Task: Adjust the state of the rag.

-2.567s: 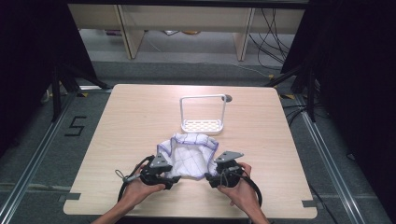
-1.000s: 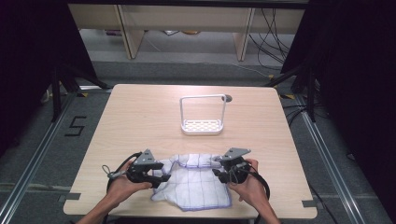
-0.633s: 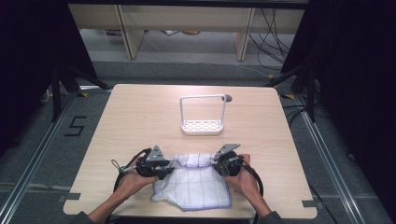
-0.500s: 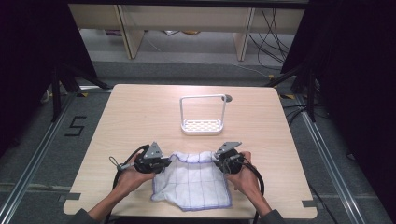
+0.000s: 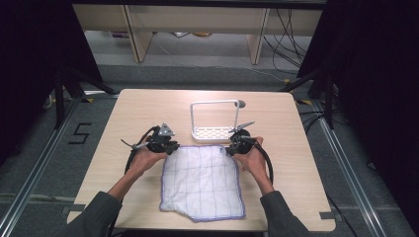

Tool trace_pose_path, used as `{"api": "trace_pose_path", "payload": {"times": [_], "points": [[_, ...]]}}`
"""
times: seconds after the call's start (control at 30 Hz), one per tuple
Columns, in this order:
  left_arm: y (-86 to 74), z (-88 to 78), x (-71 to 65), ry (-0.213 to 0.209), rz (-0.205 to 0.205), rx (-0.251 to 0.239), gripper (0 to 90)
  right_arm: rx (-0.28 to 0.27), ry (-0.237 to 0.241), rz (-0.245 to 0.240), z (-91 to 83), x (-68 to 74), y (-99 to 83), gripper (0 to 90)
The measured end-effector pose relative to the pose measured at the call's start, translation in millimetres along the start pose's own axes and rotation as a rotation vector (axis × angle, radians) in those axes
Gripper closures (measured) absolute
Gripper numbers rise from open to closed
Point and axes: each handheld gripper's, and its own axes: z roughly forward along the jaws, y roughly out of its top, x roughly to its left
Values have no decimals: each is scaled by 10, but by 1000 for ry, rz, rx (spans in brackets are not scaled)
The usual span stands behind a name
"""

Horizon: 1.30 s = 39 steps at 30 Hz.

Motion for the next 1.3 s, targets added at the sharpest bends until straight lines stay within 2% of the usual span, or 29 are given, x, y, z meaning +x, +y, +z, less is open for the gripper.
{"api": "trace_pose_path", "payload": {"times": [0.03, 0.1, 0.17, 0.2, 0.23, 0.27, 0.3, 0.33, 0.37, 0.4, 0.43, 0.47, 0.53, 0.57, 0.63, 0.67, 0.7, 0.77, 0.87, 0.93, 0.97, 1.0, 1.03, 1.07, 1.13, 1.17, 1.2, 1.23, 1.3], "points": [[-17, -21, 3, 4, -18, -3, 644, -6, -26, 16, -11, 8, -2, 619], [-76, -142, 0, -5, -18, -18, 591, -11, -54, -38, -95, 22, -40, 586], [-113, -211, -18, -4, -35, -31, 552, -22, -62, -48, -161, 48, -77, 570], [-159, -284, -48, -16, -50, -43, 510, -41, -49, -71, -291, 94, -183, 539], [-213, -367, -89, -31, -47, -51, 501, -42, -26, -70, -355, 140, -252, 529], [-276, -446, -140, -51, -46, -56, 501, -42, -26, -70, -355, 140, -252, 529], [-403, -576, -241, -80, -51, -62, 470, -49, 8, -72, -481, 232, -414, 510], [-403, -576, -241, -80, -51, -62, 456, -59, 26, -50, -516, 282, -486, 507], [-561, -729, -355, -124, -77, -76, 447, -54, 39, -73, -571, 314, -571, 496], [-635, -785, -425, -147, -105, -89, 441, -49, 59, -69, -627, 361, -649, 493], [-635, -785, -425, -147, -105, -89, 437, -49, 59, -69, -627, 361, -649, 493], [-776, -892, -547, -182, -117, -112, 437, -75, 83, -83, -728, 451, -836, 493], [-843, -935, -608, -186, -111, -106, 435, -66, 92, -76, -777, 484, -886, 491], [-960, -984, -746, -206, -121, -112, 435, -83, 102, -82, -861, 563, -1035, 490], [-1007, -1005, -806, -214, -113, -113, 447, -83, 101, -85, -886, 590, -1075, 490], [-1062, -1025, -877, -215, -108, -113, 447, -98, 107, -67, -907, 641, -1128, 490], [-1122, -1038, -949, -219, -75, -93, 474, -101, 107, -96, -938, 700, -1225, 490], [-1172, -1030, -1034, -234, -69, -88, 495, -79, 99, -112, -951, 740, -1289, 490], [-1171, -984, -1064, -225, -27, -62, 503, -61, 121, -130, -924, 798, -1392, 490], [-1166, -963, -1064, -216, -12, -46, 503, -46, 121, -114, -903, 829, -1433, 491], [-1162, -909, -1083, -214, 17, -25, 508, -16, 124, -118, -874, 852, -1474, 491], [-1162, -909, -1083, -214, 17, -25, 519, -5, 123, -115, -871, 863, -1484, 491], [-1160, -880, -1088, -206, 51, -6, 519, -5, 123, -115, -871, 863, -1484, 491], [-1153, -836, -1119, -199, 78, -9, 606, -13, 130, -116, -850, 888, -1513, 491], [-1143, -821, -1116, -199, 91, -12, 709, 1, 125, -121, -865, 899, -1517, 492], [-1127, -813, -1104, -196, 103, -9, 709, 1, 125, -121, -865, 899, -1517, 492], [-1110, -807, -1092, -190, 113, -11, 795, -26, 118, -125, -860, 877, -1498, 493], [-1088, -801, -1079, -196, 127, -17, 820, -33, 109, -130, -865, 846, -1473, 494], [-1078, -802, -1077, -204, 127, -14, 830, -25, 103, -115, -875, 828, -1450, 495]]}}
